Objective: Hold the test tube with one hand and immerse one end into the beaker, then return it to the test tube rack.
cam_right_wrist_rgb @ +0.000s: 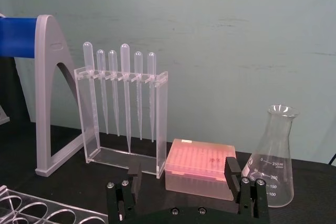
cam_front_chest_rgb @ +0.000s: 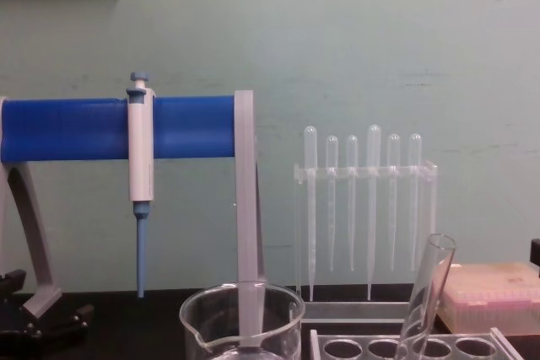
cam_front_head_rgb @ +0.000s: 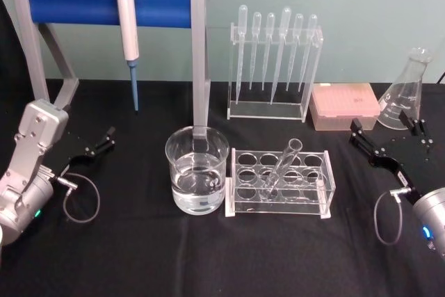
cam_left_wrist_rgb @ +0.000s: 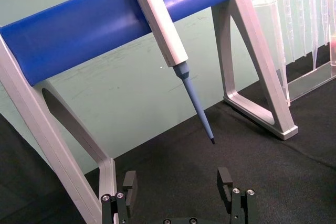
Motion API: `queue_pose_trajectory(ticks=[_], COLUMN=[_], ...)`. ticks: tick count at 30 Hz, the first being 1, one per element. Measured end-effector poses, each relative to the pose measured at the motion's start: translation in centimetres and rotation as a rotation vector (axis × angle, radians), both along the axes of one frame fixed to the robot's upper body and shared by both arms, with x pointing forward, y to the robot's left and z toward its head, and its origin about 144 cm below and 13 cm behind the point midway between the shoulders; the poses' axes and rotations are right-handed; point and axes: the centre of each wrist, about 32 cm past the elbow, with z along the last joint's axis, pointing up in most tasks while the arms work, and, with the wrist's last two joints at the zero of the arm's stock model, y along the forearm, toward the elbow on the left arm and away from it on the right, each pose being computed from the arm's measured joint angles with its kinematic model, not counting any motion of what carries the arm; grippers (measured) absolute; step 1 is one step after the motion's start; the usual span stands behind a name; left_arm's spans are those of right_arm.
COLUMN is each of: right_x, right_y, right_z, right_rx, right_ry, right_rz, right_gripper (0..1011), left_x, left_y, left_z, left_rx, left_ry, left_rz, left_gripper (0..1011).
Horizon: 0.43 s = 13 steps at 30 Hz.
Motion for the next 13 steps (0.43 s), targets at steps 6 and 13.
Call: queue_pose_trajectory(ticks=[6,13], right_x=[-0.01,-0.02], right_y=[0.01,0.0], right_z=[0.04,0.08], right_rx=[0.001,0.002], right_ry=[-0.003,-0.005], right_rz=[-0.001,-0.001], right_gripper=[1003,1003], left_x=[0.0,0.0], left_y=[0.0,0.0], left_z=[0.0,0.0], left_rx=[0.0,0.0], left_ry=[0.0,0.0], left_rz=[0.0,0.0], left_gripper=[1000,1000])
